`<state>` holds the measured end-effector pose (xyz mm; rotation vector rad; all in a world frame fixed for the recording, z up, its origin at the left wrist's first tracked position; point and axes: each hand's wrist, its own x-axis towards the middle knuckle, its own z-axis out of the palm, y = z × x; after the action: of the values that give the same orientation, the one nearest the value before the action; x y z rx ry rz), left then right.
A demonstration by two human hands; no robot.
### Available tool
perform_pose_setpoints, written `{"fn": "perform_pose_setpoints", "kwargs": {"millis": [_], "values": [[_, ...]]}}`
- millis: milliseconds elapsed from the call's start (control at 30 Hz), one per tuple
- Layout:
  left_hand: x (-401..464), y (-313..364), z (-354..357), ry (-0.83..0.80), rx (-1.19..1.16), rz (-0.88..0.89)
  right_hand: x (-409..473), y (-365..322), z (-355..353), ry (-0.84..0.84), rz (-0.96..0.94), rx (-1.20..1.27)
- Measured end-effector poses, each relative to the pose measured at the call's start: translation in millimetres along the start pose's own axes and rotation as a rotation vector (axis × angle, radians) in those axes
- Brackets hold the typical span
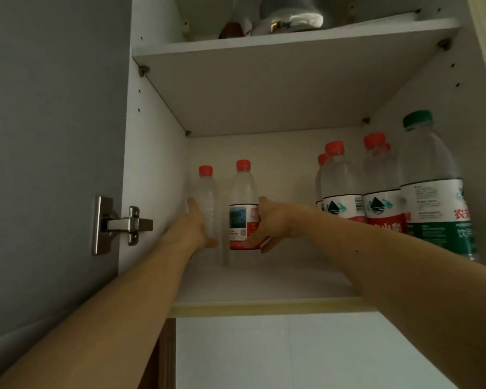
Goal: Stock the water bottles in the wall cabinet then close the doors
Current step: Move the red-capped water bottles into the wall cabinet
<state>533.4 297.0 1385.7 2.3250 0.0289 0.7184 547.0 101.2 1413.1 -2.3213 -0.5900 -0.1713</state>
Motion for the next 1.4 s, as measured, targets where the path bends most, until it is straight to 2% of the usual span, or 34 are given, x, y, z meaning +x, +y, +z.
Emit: {"fn": "perform_pose_setpoints", "kwargs": {"millis": [167,267,400,567,767,1000,1133,1400], "values": [[0,1,1,0.027,0.184,0.091,21,-6,-1,-0.059,0.017,-0.047],[-3,0,-2,0.093,0.31,0.217,28,-13,-4,-0.113,0.019,-0.079],[-1,0,0,0.209,0.558,0.332,39,-5,3,-0.055,0.01,-0.063],[4,-3,0,0.242,0.777,0.331,44,3,2,0.042,0.002,-0.166],[1,3,-1,0.233,0.837,0.31,45,3,4,0.126,-0.038,-0.38],[9,21,-7,0.255,0.949,0.312,46,4,-2,0.219,-0.186,-0.442],[14,14,-1,0.289,0.93,0.31,53,5,2,0.204,-0.279,-0.519],[17,4,-1,0.291,1.096,0.271,60,8,16,0.261,-0.309,-0.58]]}}
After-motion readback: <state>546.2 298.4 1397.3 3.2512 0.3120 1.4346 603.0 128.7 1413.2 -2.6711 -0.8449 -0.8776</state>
